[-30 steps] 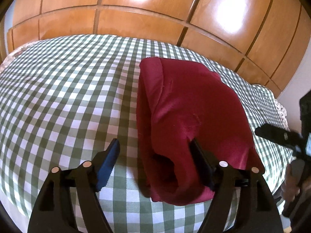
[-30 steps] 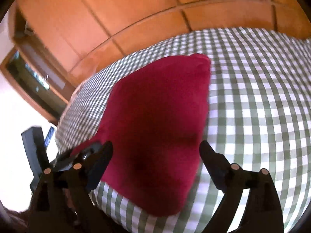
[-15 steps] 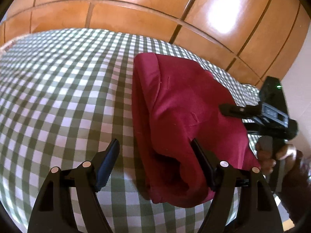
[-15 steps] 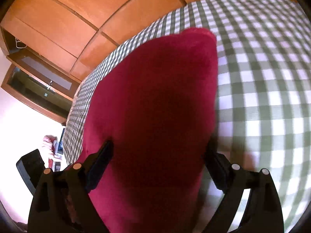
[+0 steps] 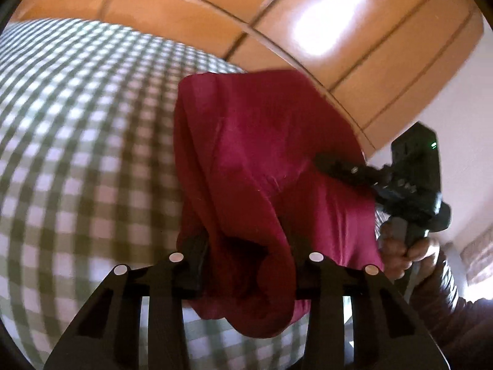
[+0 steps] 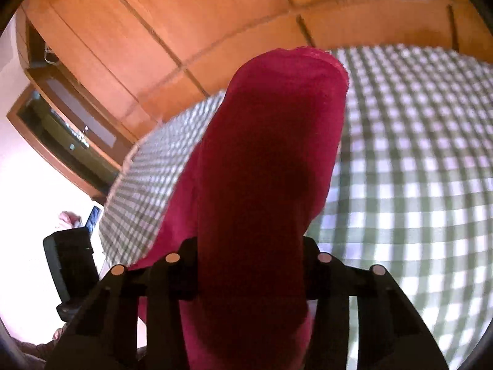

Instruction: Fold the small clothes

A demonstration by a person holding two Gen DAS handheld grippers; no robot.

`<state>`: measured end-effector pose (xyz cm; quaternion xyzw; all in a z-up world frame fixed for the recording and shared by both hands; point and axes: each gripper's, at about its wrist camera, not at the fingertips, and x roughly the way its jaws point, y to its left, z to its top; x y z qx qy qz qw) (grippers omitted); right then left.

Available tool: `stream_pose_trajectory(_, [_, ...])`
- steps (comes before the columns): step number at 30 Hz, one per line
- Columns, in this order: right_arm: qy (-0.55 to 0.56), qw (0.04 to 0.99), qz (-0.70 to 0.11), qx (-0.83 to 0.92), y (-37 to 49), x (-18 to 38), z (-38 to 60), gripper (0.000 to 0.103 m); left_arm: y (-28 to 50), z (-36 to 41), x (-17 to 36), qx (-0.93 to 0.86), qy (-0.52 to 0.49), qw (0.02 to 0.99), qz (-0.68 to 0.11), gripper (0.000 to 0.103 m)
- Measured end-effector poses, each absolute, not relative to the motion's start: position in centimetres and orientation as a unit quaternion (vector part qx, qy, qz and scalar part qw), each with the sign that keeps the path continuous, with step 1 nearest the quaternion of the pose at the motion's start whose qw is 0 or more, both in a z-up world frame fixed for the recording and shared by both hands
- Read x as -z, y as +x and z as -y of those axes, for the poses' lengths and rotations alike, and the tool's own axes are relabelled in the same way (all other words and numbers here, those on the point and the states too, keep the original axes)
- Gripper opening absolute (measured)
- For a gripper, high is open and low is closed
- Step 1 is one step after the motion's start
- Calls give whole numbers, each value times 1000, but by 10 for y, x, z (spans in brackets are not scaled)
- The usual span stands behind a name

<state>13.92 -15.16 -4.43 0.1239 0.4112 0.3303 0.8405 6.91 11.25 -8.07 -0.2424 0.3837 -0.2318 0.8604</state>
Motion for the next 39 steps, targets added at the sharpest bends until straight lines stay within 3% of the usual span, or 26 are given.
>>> stream_pose_trajectory(8, [188, 884, -358, -237, 130, 22, 266, 43, 128, 8, 43, 314, -130, 853, -395, 38])
stream_pose_trajectory(14, [244, 897, -351, -114, 132, 47, 362, 44, 165, 112, 37, 330, -26, 845, -419, 38])
stream_pose_trajectory(17, [273, 880, -383, -68, 131, 83, 414, 53, 175, 146, 50, 306, 27, 848, -432, 40])
stream_pose_trajectory(20, [269, 884, -380, -45, 123, 91, 423, 81, 174, 152, 61, 285, 35, 857, -427, 43])
stream_pose_trajectory(22, [264, 892, -364, -31, 113, 80, 431, 80, 171, 143, 62, 279, 22, 864, -419, 44])
stream_pose_trajectory(24, [239, 911, -335, -13, 101, 58, 428, 71, 168, 136, 65, 274, 10, 867, -416, 43])
stream_pose_trajectory(29, [194, 935, -296, -32, 107, 17, 409, 69, 157, 131, 68, 269, -15, 868, -417, 43])
stream_pose_trajectory(33, [162, 916, -367, 9, 167, 47, 392, 68, 158, 131, 70, 264, -8, 867, -423, 44])
stream_pose_trajectory(35, [119, 910, -393, 52, 187, 72, 393, 72, 172, 133, 78, 255, -16, 864, -434, 51])
stream_pose_trajectory(39, [165, 898, -404, 51, 195, 91, 410, 76, 194, 128, 94, 252, -69, 850, -458, 59])
